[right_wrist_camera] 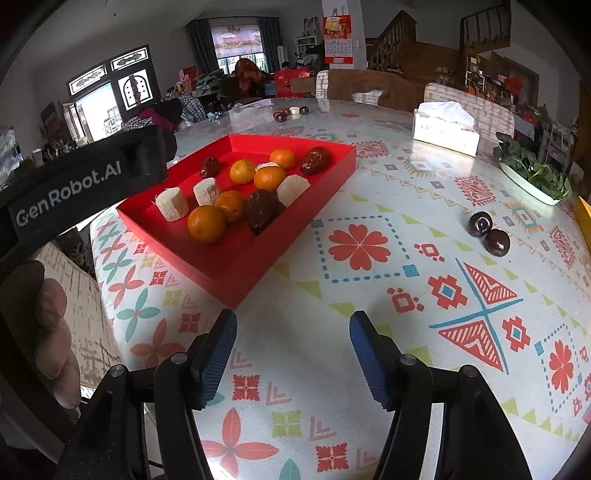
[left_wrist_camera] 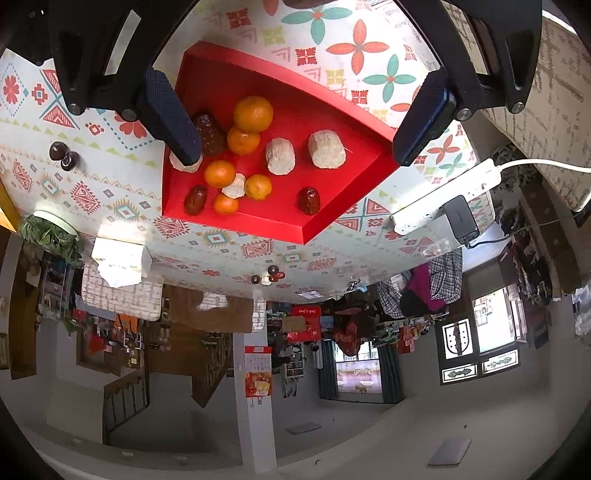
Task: Organize fruits
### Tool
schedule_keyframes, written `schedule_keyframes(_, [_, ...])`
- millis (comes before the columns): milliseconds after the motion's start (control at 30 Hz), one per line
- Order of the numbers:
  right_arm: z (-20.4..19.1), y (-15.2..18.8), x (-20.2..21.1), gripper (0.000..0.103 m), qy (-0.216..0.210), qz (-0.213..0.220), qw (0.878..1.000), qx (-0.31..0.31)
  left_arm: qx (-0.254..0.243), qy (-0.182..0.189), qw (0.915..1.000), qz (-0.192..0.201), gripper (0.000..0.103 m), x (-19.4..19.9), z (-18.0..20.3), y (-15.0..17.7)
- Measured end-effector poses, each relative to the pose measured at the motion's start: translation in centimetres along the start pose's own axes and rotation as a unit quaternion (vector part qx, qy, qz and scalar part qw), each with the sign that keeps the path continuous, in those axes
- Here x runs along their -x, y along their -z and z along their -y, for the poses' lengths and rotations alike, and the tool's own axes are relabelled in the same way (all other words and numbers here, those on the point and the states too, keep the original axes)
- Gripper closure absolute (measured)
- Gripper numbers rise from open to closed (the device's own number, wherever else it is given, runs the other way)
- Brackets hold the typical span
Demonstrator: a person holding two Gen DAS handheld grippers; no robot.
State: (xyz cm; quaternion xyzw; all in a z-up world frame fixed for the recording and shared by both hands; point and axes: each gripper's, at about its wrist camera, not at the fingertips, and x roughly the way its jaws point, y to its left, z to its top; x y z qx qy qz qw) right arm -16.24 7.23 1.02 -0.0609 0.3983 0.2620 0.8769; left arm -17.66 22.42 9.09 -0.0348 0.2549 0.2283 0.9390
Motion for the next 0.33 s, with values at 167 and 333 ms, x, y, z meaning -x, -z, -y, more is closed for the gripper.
schedule_keyframes(167, [-0.27, -0.14, 0.04, 0.034, 0.0, 0.002, 1.0, 0.006, 0.014, 0.005, 0.9997, -0.019, 0.0, -0.56, -0.45, 0.18])
schedule_keyframes(333, [-0.08, -0.41, 0.3, 0.034, 0.001, 0.006, 1.0, 0.006, 0.01, 0.01, 0.999, -0.043, 0.0, -1.02, -0.18, 0.24])
